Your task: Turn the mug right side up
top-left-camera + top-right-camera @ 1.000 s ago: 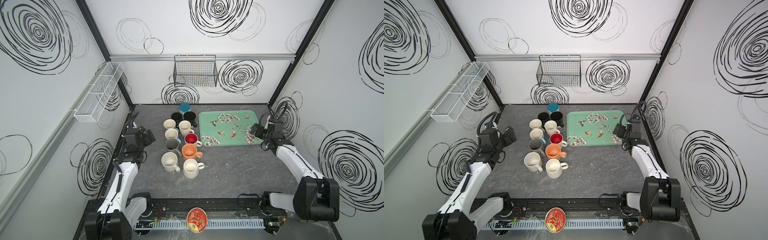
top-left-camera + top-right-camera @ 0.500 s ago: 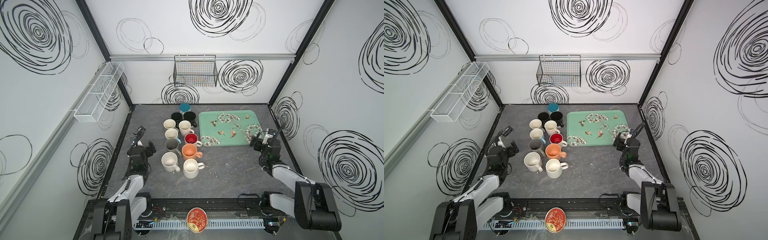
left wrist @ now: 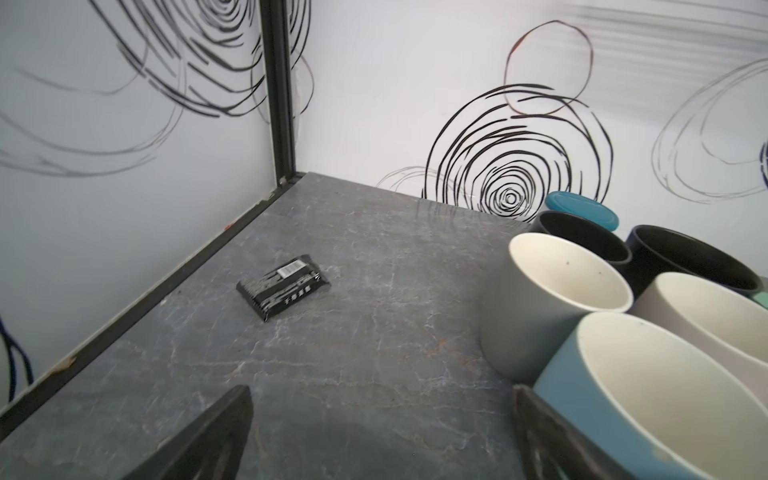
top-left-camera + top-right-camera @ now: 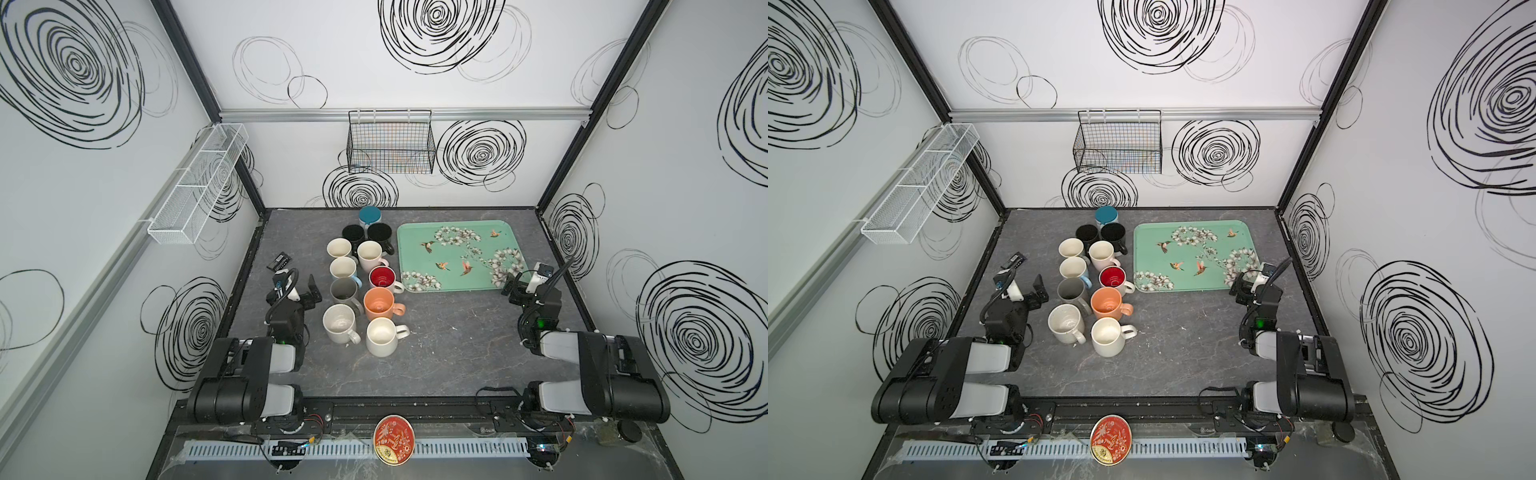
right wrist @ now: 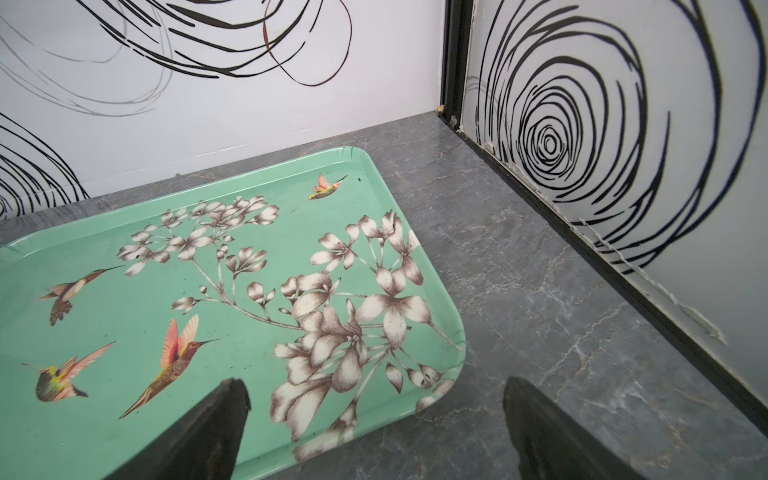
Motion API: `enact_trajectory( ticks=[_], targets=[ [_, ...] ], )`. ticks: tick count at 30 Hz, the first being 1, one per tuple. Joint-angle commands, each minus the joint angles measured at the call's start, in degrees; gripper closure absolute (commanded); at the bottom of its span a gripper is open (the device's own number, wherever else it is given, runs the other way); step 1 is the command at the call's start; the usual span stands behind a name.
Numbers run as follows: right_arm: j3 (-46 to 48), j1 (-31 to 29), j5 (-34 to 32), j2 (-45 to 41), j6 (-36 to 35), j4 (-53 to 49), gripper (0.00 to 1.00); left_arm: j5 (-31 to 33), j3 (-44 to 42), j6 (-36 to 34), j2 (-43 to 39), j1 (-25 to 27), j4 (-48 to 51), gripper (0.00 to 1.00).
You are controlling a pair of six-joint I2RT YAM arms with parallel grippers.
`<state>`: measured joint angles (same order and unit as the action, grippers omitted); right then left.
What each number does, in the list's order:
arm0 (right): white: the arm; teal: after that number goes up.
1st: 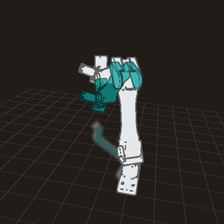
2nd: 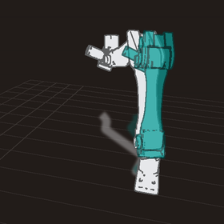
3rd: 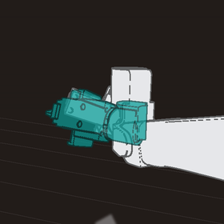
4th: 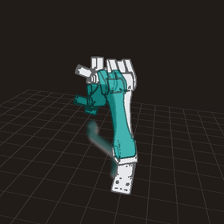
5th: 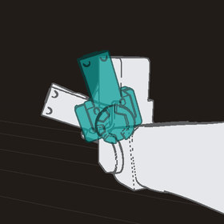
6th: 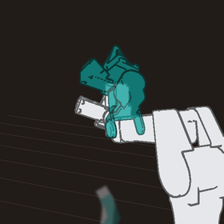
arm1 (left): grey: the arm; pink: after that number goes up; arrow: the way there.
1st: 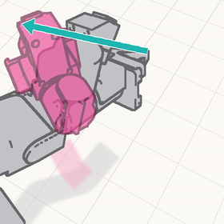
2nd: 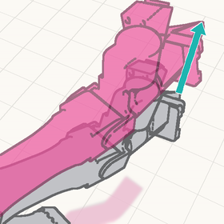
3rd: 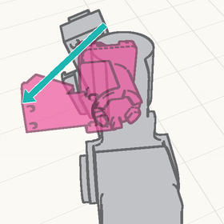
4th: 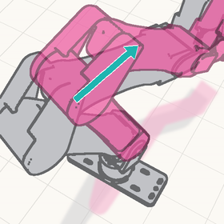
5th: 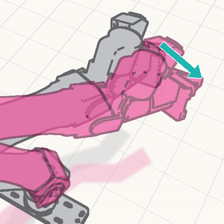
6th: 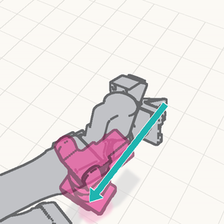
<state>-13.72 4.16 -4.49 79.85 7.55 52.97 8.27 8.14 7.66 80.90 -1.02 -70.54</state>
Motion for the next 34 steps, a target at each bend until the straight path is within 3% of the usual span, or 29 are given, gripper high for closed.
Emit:
enact_trajectory(
  ticks=[1, 2, 4, 11, 17, 34],
  targets=[
    [-0.43, 0.14, 2.56, 2.80, -1.05, 6.80, 0.00, 4.44, 1.10, -6.07, 5.19, 4.07, -10.25, 0.01],
    [-0.40, 0.14, 2.92, 3.50, -1.21, 7.42, 0.00, 5.83, 1.08, -6.83, 5.79, 4.76, -11.84, 0.01],
    [-1.81, 0.06, 2.82, 2.74, -1.10, 3.52, 0.00, 7.32, 3.08, -6.07, 3.60, 4.86, -3.92, 0.01],
    [-4.13, -2.66, -2.24, 4.19, -2.32, 0.77, 0.00, 8.17, 3.02, -6.36, 4.59, 5.21, -5.60, 0.01],
    [-4.04, -2.71, -2.23, 4.17, -2.37, 0.91, 0.00, 10.31, 3.02, -7.04, 4.84, 6.29, -6.10, 0.01],
    [-4.02, -2.87, -2.45, 4.08, -2.45, 0.99, 0.00, 8.62, 3.24, -6.56, 4.65, 5.36, -5.57, 0.01]
  ],
)
